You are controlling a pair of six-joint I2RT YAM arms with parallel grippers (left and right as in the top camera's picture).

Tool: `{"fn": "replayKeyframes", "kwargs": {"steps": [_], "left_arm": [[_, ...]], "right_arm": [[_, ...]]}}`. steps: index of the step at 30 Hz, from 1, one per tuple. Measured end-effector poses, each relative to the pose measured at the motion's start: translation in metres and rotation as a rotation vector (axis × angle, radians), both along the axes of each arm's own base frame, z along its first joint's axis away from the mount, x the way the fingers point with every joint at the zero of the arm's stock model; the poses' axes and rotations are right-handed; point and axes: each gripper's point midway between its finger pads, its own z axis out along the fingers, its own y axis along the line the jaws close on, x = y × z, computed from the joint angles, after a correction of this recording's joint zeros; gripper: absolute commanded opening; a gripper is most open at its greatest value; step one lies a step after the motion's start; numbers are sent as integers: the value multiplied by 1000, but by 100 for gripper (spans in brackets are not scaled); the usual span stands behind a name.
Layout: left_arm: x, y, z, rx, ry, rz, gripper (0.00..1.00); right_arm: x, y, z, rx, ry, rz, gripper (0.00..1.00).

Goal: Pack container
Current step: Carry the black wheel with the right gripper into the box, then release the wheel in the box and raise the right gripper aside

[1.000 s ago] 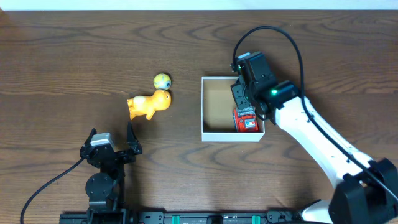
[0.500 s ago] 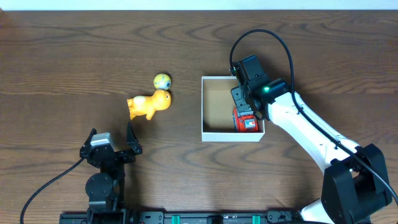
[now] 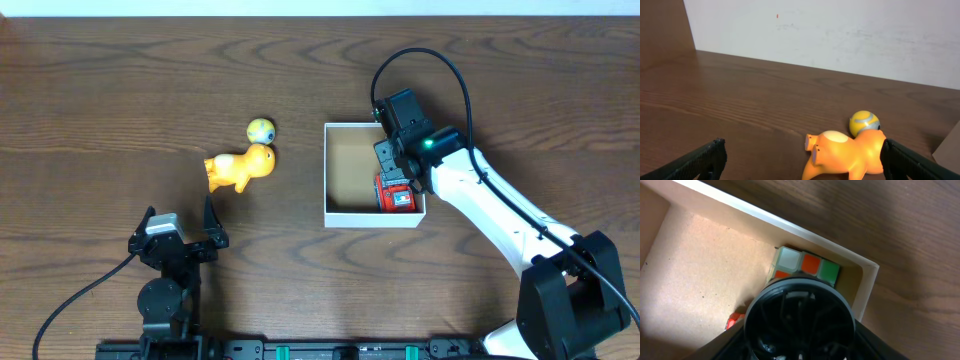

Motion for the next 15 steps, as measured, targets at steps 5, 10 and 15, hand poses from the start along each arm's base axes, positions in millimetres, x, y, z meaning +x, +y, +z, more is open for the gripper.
{"fn": "replayKeyframes", "kwargs": {"steps": [5, 10, 15], "left_arm": [[0, 0, 0, 0, 0, 0, 98], [0, 0, 0, 0, 0, 0, 98], [0, 0, 0, 0, 0, 0, 98]], "right_arm": [[0, -1, 0, -4, 0, 0, 63], [0, -1, 0, -5, 1, -1, 64], [0, -1, 0, -4, 0, -1, 64]]}}
